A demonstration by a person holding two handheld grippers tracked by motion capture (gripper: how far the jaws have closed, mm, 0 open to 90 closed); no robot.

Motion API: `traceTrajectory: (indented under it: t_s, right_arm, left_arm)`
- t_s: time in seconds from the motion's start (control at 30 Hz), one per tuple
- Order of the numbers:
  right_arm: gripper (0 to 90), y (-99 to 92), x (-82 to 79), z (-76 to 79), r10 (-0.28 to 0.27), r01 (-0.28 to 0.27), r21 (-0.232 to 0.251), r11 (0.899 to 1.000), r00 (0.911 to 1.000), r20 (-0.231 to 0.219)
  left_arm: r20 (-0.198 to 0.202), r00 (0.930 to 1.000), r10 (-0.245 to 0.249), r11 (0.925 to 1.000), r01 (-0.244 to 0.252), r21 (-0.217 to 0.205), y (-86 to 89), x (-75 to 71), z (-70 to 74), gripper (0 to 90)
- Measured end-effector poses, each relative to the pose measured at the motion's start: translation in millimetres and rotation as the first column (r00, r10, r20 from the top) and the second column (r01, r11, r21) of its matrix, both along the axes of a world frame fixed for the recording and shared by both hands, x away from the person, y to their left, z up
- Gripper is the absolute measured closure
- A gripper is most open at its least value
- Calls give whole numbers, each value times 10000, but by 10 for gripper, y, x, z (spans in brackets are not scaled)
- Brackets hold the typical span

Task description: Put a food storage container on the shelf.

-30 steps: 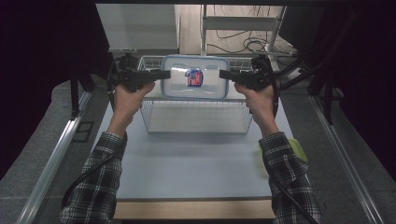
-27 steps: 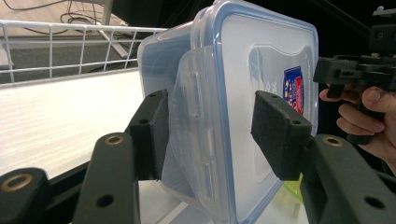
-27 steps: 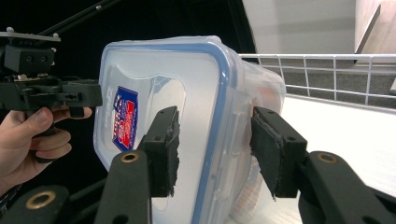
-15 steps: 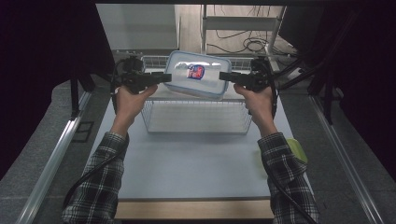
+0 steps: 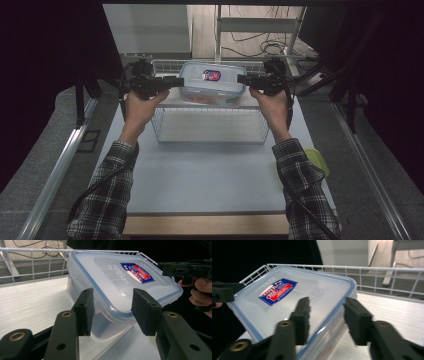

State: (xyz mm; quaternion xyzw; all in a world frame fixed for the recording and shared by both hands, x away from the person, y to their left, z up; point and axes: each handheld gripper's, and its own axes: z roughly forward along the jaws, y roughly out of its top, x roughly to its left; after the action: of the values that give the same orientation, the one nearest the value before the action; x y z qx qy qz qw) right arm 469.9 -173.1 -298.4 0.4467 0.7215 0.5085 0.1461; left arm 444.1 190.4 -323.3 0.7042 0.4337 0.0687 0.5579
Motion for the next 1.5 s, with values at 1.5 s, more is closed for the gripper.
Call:
traceTrajectory:
  t_s: [1.5]
  right_arm:
    - [744, 14, -539, -447, 1902, -1836, -1056, 9773, 9802, 559]
  left_arm:
    - [762, 9938, -809, 9827, 668, 1730, -207, -538, -296, 611]
